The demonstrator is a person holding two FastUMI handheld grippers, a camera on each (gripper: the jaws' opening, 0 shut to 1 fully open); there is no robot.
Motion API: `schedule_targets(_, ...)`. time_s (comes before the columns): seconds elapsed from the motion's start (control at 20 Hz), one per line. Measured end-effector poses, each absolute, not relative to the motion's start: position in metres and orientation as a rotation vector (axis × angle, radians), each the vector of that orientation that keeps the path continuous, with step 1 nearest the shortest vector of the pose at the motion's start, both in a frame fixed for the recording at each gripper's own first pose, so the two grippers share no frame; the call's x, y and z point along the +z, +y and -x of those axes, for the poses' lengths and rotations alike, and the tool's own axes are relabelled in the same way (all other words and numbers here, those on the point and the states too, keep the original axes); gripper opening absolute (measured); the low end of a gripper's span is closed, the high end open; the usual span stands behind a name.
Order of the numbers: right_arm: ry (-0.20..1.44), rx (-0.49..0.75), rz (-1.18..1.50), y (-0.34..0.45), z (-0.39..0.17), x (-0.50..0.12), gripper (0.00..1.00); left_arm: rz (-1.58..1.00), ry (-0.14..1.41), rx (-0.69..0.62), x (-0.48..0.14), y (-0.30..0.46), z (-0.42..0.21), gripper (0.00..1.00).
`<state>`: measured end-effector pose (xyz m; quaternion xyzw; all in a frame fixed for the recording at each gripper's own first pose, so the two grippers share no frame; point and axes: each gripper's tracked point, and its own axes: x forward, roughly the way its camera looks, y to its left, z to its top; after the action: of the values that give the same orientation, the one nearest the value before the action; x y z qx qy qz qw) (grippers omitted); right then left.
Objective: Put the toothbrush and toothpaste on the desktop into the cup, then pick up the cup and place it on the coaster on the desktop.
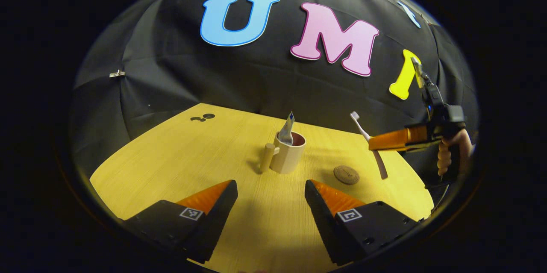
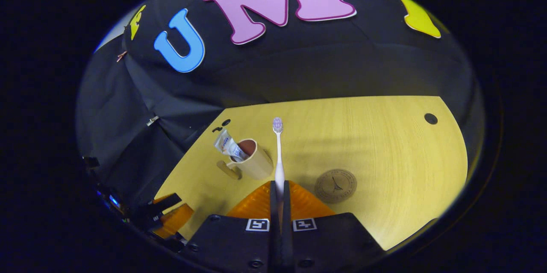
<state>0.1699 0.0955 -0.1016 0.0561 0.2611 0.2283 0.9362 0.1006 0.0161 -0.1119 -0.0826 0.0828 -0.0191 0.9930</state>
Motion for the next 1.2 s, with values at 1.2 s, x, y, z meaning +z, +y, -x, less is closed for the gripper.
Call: schedule_targets(1.2, 0.127, 0.534, -0.197, 0.224, -0.310, -0.073, 0.05, 0.256, 0.184, 0.079, -0.157, 0.077, -0.071, 0.98)
